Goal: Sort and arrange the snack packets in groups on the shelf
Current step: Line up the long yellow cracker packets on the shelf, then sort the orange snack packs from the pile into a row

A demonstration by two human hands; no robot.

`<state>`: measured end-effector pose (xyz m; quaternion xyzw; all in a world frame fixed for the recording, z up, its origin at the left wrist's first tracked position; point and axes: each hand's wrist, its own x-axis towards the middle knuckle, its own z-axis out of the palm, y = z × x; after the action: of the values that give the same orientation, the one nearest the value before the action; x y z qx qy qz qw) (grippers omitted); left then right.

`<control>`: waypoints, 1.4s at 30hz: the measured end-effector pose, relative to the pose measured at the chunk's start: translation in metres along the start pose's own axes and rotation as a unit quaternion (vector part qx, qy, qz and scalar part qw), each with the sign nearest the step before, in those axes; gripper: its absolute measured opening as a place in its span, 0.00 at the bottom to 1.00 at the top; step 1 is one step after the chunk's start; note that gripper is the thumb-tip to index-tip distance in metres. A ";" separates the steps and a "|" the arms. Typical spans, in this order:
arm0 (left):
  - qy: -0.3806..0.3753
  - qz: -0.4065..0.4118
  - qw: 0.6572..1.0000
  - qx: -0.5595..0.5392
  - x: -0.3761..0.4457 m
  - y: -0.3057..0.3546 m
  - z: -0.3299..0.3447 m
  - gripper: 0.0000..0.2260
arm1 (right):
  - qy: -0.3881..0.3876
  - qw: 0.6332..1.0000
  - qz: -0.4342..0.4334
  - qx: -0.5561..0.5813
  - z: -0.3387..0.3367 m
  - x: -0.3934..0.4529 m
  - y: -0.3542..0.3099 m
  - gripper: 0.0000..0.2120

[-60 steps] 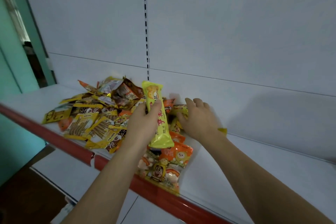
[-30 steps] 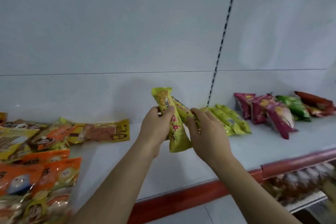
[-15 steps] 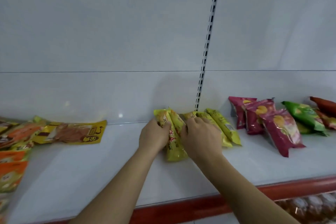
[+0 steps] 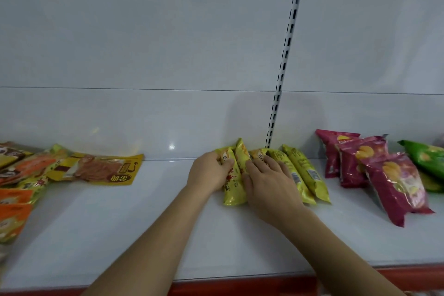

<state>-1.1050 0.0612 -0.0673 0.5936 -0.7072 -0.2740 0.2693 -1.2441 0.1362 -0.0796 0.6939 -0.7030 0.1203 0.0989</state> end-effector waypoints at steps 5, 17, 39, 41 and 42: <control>-0.038 0.024 0.998 0.043 0.005 -0.004 -0.006 0.16 | -0.012 1.000 0.008 -0.002 -0.006 0.005 -0.005 0.38; 0.061 0.089 0.985 0.132 -0.023 -0.044 -0.111 0.22 | -0.030 0.995 -0.091 0.019 -0.037 0.039 -0.106 0.27; 0.085 -0.006 0.951 0.297 -0.077 -0.237 -0.329 0.08 | 0.023 0.971 -0.173 0.166 0.001 0.099 -0.361 0.13; 0.075 -0.003 0.955 0.288 -0.075 -0.240 -0.332 0.08 | 0.022 0.974 -0.143 0.173 0.002 0.103 -0.364 0.14; 0.069 -0.004 0.956 0.284 -0.074 -0.241 -0.334 0.08 | 0.017 0.974 -0.151 0.166 0.004 0.105 -0.364 0.15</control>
<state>-0.6912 0.0767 -0.0069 0.6659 -0.7330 -0.0213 0.1372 -0.8821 0.0324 -0.0401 0.7966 -0.5586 0.2309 0.0113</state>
